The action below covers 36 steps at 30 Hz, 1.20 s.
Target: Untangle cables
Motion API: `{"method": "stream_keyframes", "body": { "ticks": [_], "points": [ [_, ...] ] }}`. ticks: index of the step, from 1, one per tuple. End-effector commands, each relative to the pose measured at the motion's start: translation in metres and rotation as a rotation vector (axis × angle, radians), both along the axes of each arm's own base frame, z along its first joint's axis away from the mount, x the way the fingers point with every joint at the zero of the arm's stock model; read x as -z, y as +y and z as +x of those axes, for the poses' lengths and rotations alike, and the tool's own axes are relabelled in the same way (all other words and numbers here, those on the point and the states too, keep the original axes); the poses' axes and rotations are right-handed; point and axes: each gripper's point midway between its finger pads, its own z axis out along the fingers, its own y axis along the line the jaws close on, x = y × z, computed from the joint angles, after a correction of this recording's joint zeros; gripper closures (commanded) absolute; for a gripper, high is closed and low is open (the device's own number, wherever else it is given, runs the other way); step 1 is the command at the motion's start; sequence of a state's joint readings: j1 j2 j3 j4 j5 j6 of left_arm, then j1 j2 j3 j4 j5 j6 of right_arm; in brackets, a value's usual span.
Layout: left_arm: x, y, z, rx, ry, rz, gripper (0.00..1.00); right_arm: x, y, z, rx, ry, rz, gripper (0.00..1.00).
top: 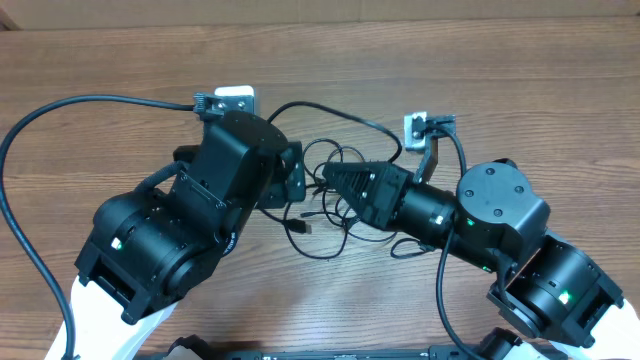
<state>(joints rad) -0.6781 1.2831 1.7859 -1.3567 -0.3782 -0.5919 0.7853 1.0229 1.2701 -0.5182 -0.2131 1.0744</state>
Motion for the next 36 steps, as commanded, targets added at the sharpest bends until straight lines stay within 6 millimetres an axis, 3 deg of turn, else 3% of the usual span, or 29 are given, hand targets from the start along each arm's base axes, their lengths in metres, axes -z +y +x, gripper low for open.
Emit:
{"method": "stream_keyframes", "body": {
  "ticks": [1,4,6,10,15,19,22,23,25,28,31,33,34,36],
  "points": [
    [0.000,0.014,0.000,0.044,-0.013,0.139,0.00,-0.026,-0.002,0.001,0.047,0.117,0.169,0.96],
    [-0.001,0.028,0.004,-0.017,-0.019,0.162,0.01,-0.027,-0.008,0.011,0.113,0.107,0.176,0.96],
    [-0.001,0.025,0.005,-0.005,-0.009,0.110,0.01,-0.020,-0.016,0.020,0.186,0.112,0.153,0.96],
    [-0.008,-0.001,-0.001,0.149,0.017,-0.052,0.01,0.001,-0.024,0.029,0.258,0.149,0.086,0.96],
    [-0.037,-0.030,-0.018,0.440,-0.056,-0.186,0.01,0.029,-0.017,0.035,0.266,0.219,0.010,0.96],
    [-0.053,-0.047,-0.038,0.623,-0.084,-0.278,0.00,0.053,-0.006,0.036,0.283,0.410,0.045,0.96],
    [-0.044,-0.005,-0.012,0.387,-0.100,-0.159,0.00,0.068,0.010,0.034,0.256,0.550,0.076,0.96],
    [-0.036,0.029,0.001,0.163,-0.076,-0.130,0.01,0.075,0.013,0.035,0.253,0.564,0.062,0.96],
    [-0.030,0.056,0.007,0.002,-0.055,-0.128,0.01,0.081,0.013,0.035,0.259,0.580,0.042,0.96],
    [-0.021,0.073,0.014,-0.036,-0.024,-0.093,0.00,0.087,0.011,0.033,0.266,0.597,0.021,0.96],
    [0.002,0.084,0.017,-0.022,0.073,-0.013,0.00,0.090,0.011,0.032,0.264,0.605,0.013,0.96],
    [0.021,0.085,0.015,-0.012,0.166,0.016,0.00,0.090,0.011,0.030,0.259,0.609,0.011,0.96],
    [0.040,0.080,0.011,0.011,0.272,0.013,0.00,0.090,0.011,0.031,0.260,0.609,0.011,0.96],
    [0.056,0.066,0.006,0.100,0.372,-0.015,0.00,0.090,0.011,0.031,0.260,0.609,0.011,0.96]
  ]
}}
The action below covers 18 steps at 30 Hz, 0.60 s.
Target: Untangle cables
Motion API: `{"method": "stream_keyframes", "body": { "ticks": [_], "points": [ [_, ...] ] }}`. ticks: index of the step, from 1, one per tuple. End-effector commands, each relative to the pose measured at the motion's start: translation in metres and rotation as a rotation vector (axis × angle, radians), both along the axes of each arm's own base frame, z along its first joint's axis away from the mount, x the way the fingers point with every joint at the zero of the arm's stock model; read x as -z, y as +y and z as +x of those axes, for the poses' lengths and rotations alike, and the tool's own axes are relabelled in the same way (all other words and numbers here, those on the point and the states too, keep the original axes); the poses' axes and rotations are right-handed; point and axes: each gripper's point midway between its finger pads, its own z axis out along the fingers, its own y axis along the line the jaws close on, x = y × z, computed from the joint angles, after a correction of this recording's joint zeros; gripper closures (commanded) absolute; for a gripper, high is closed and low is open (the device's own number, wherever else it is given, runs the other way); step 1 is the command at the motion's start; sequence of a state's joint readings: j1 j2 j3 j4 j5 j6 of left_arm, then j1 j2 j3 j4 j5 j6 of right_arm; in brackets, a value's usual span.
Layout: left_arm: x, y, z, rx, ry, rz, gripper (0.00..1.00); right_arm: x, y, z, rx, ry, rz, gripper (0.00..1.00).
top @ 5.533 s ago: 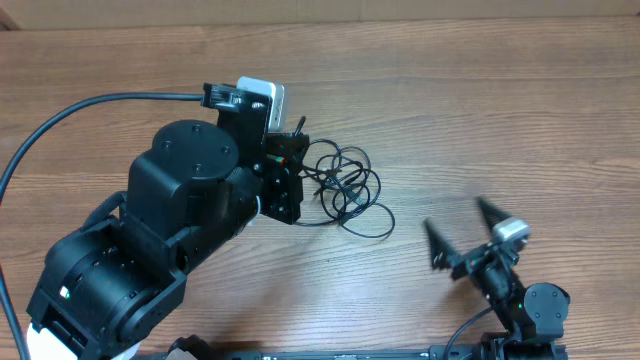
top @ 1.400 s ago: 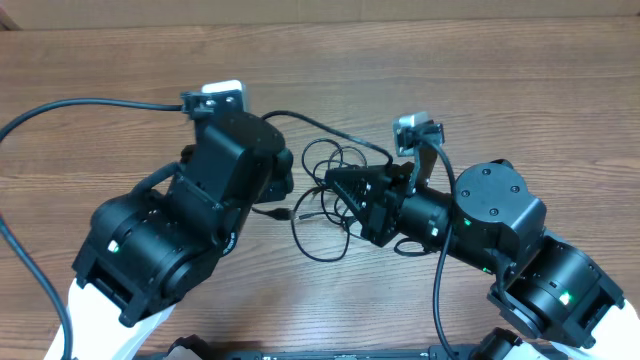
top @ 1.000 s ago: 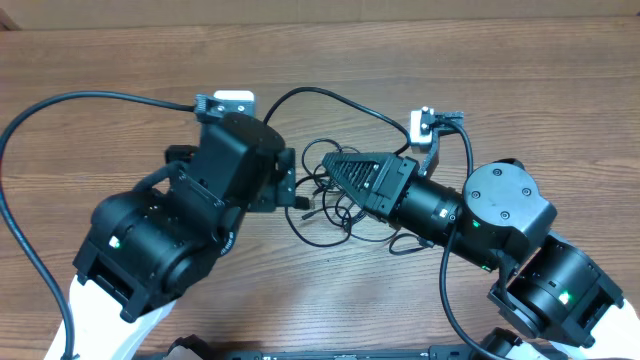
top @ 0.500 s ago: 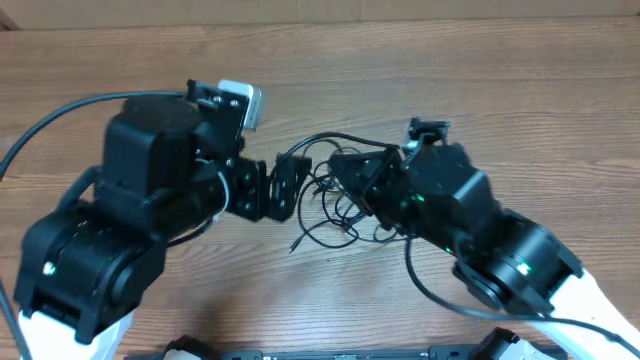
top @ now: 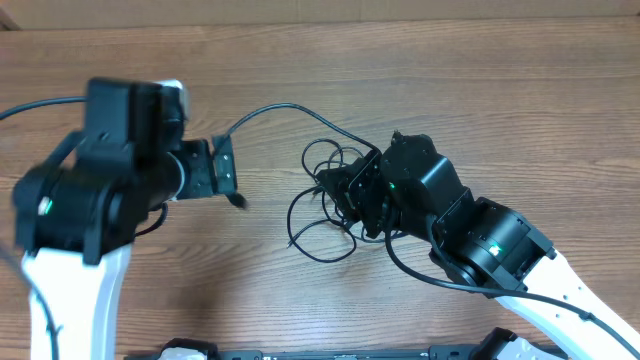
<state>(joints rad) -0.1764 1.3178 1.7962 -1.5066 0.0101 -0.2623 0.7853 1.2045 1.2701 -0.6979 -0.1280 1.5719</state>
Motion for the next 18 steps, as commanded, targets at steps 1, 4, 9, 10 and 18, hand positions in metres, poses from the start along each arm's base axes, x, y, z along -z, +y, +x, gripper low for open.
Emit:
{"method": "stream_keyframes", "body": {
  "ticks": [1,4,9,10,18],
  "points": [
    [0.028,-0.027,-0.004,0.192,0.172,-0.057,0.00,-0.012,0.000,0.000,0.001,-0.010,0.028,0.96],
    [0.039,-0.055,-0.017,0.403,0.266,-0.161,0.00,-0.012,0.000,0.000,0.002,-0.011,0.028,0.96],
    [0.042,-0.077,-0.023,0.537,0.306,-0.250,0.00,-0.012,0.000,0.000,0.004,-0.011,0.027,0.96],
    [0.041,-0.081,-0.024,0.547,0.306,-0.263,0.00,-0.012,0.000,0.000,0.005,-0.012,0.025,0.96],
    [-0.003,-0.131,-0.048,0.837,0.176,-0.558,0.00,0.000,-0.014,0.012,0.082,-0.031,-0.059,0.96]
  ]
}}
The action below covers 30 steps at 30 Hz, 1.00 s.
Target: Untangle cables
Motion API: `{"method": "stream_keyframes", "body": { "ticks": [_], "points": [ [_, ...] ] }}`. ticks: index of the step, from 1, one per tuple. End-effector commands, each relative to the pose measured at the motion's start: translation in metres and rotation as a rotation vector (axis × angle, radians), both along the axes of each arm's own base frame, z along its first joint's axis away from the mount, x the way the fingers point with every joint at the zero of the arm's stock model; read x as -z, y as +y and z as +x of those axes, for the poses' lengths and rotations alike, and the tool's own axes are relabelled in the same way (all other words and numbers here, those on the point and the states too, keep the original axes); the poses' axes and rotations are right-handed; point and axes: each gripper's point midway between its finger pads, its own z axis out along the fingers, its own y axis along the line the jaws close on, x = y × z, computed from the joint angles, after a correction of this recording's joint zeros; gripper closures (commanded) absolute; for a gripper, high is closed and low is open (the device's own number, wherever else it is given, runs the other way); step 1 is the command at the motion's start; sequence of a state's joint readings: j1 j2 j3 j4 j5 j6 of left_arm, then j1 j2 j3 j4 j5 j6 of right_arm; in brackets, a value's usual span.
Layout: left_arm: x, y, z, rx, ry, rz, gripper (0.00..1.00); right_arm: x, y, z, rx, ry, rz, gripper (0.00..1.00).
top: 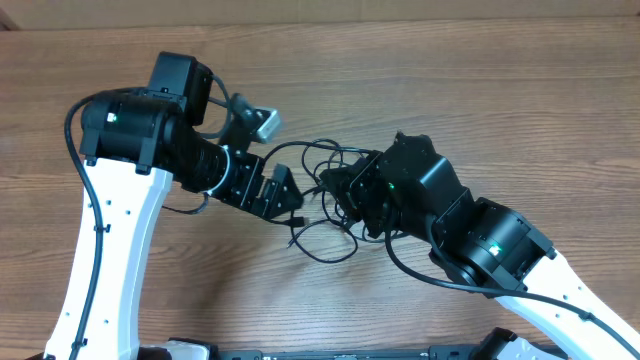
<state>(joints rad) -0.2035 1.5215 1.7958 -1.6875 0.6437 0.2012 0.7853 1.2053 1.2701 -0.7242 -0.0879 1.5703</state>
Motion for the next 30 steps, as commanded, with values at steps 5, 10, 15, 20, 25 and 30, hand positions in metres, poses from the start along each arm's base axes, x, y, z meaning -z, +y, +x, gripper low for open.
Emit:
{"method": "stream_keyframes", "body": {
  "ticks": [5,10,15,20,25,30],
  "points": [
    [-0.042,-0.032,-0.010,0.134,-0.100,-0.272,0.00,0.004,-0.013,0.007,0.062,-0.009,-0.064,0.96],
    [-0.047,-0.021,0.017,-0.047,-0.062,-0.288,0.00,-0.001,0.004,-0.007,-0.038,0.033,0.009,0.96],
    [-0.041,0.011,0.059,-0.272,-0.105,-0.209,0.06,-0.006,0.011,-0.013,-0.084,0.044,0.042,0.96],
    [-0.025,0.057,0.075,-0.575,0.000,-0.106,0.20,-0.006,0.011,-0.013,-0.083,0.044,0.042,0.96],
    [-0.034,0.045,0.066,-0.420,-0.058,-0.167,0.16,0.003,-0.006,0.002,0.080,0.071,0.015,0.96],
    [-0.066,0.012,0.041,-0.115,-0.174,-0.396,0.20,0.023,-0.019,0.013,0.307,0.221,0.046,0.96]
  ]
}}
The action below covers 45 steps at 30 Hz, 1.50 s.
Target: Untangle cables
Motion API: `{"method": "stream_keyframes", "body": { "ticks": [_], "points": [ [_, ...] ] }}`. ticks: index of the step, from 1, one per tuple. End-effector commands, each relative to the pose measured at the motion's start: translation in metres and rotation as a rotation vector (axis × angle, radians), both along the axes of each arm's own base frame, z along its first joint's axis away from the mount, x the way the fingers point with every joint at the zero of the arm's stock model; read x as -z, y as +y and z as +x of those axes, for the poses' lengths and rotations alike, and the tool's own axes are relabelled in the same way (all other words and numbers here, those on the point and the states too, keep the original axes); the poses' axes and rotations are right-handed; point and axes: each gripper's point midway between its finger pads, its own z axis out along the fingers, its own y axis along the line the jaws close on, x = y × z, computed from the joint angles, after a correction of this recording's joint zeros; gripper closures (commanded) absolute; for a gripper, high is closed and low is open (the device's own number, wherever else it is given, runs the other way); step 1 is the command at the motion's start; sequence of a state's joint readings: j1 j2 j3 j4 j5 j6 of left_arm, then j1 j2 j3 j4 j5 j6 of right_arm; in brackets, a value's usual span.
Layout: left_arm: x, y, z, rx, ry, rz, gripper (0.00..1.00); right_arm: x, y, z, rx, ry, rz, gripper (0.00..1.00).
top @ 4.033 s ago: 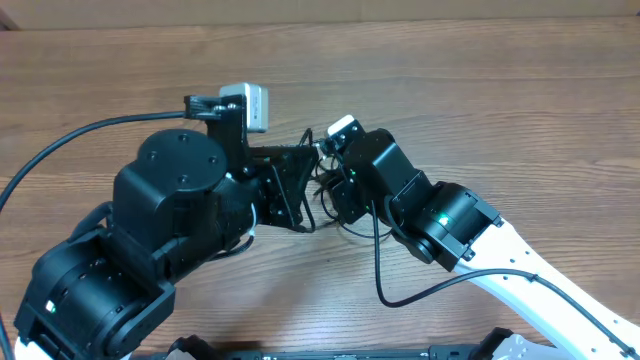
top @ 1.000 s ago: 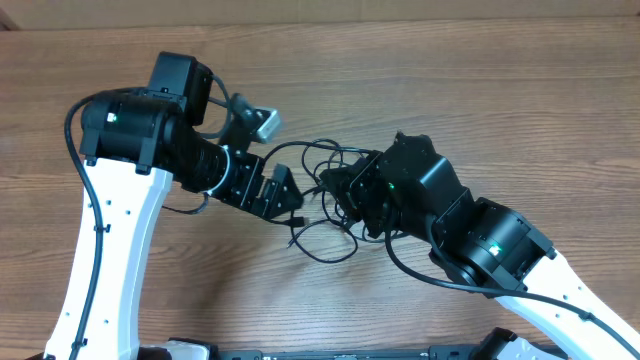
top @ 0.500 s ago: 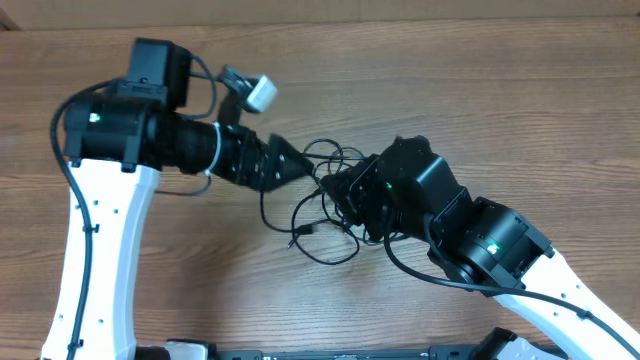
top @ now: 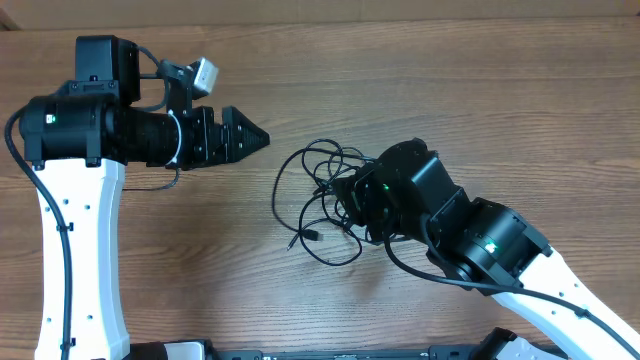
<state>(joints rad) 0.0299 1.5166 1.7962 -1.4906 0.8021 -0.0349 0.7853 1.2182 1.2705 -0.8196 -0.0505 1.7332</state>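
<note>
A tangle of thin black cables (top: 318, 200) lies on the wooden table a little right of centre, with a small plug end (top: 311, 236) sticking out at its lower left. My right gripper (top: 347, 196) is pushed into the right side of the tangle. Its black fingers merge with the cables, so their state is hidden. My left gripper (top: 258, 135) hangs up and to the left of the tangle, pointing right. Its fingers meet in a point, with no cable visible between them.
The left arm (top: 70, 230) runs down the left side of the table, its own thick black cable looping beside it. The right arm (top: 500, 250) crosses the lower right corner. A pale strip (top: 400, 8) borders the table's far edge.
My left gripper was down at the tangle's left edge; now it is higher and further left, clear of the cables. The tangle's left loops have spread slightly. The right gripper stays put.
First both grippers were together over the tangle. Then my left gripper was far left with a cable end stretched out from the pile while the right stayed on the tangle. Later the left was back at the tangle's edge, and now it is away, holding nothing visible.
</note>
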Motion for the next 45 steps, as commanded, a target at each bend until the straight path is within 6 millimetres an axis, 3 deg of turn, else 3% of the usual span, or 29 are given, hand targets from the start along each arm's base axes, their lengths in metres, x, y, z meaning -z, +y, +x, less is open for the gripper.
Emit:
{"method": "stream_keyframes", "body": {
  "ticks": [1,6,11,14,18,28,38,45],
  "points": [
    [-0.041,-0.030,-0.027,0.274,-0.234,-0.188,0.21,0.002,-0.004,0.019,0.193,0.066,0.053,0.96],
    [-0.040,-0.037,-0.050,0.409,-0.299,-0.187,0.26,0.008,0.006,0.027,0.188,0.071,0.063,0.96],
    [-0.023,-0.039,-0.055,0.453,-0.273,-0.085,0.26,0.000,0.015,0.032,0.180,0.050,0.107,0.96],
    [-0.007,-0.037,-0.057,0.486,-0.252,0.022,0.25,-0.010,0.029,0.026,0.118,0.067,0.177,0.96],
    [-0.001,-0.037,-0.056,0.504,-0.255,0.071,0.24,-0.019,0.043,0.019,0.043,0.084,0.239,0.96],
    [0.006,-0.033,-0.049,0.483,-0.242,0.120,0.41,-0.038,0.040,0.020,-0.001,0.083,0.320,0.96],
    [0.007,-0.047,-0.057,0.542,-0.249,0.120,0.35,-0.057,0.052,0.012,-0.111,0.086,0.413,0.96],
    [0.013,-0.040,-0.051,0.516,-0.238,0.184,0.43,-0.059,0.054,0.009,-0.128,0.092,0.421,0.96]
  ]
}}
